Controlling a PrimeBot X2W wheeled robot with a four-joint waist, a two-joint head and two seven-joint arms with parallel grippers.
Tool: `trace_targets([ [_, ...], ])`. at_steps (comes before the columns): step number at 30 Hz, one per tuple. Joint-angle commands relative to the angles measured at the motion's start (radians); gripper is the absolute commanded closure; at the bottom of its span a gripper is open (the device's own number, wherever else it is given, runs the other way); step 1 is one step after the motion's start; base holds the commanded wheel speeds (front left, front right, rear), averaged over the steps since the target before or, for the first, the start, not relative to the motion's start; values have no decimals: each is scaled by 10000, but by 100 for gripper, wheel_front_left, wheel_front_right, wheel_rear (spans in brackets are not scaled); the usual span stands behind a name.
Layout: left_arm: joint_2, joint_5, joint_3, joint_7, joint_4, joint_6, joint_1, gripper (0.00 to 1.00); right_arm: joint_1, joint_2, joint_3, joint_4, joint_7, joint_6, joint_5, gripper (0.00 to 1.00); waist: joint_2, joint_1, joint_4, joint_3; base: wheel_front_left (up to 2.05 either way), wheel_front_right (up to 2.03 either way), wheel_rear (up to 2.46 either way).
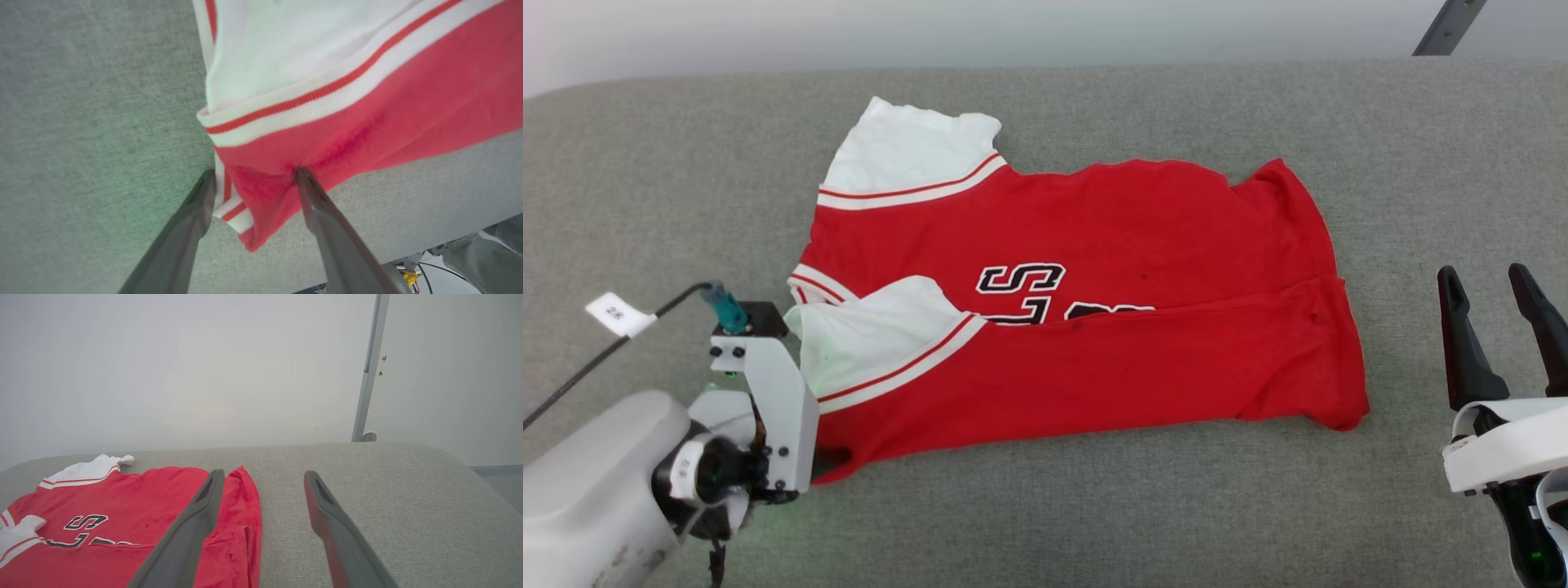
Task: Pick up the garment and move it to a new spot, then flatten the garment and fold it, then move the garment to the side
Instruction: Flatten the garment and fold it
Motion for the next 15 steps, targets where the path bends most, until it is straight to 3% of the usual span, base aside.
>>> trace_targets([
  [1, -235, -151, -20, -73, 373, -114, 275, 0, 124, 82, -72, -81, 57, -16, -36, 0, -1, 0, -23, 42, 0, 0, 0],
  [2, -341, -255, 28, -102, 577, -123, 317, 0, 136, 93, -88, -77, 169, -16, -13, 0, -1, 0, -28, 54, 0, 0, 0],
  [3, -445, -329, 19, -52, 740, -175, 338, 24, 151, 71, -70, -82, 255, -16, -6, 0, -1, 0, -25, 72, 0, 0, 0],
  [4, -547, -324, -36, -38, 829, -319, 323, 100, 143, 92, -84, -96, 353, -16, 67, 0, -1, 0, -14, 91, 0, 0, 0],
  [15, -1193, -313, 8, -262, 1450, -952, -37, 100, 157, -108, 241, 482, 3454, -16, 733, 0, -1, 0, 189, 280, 0, 0, 0],
])
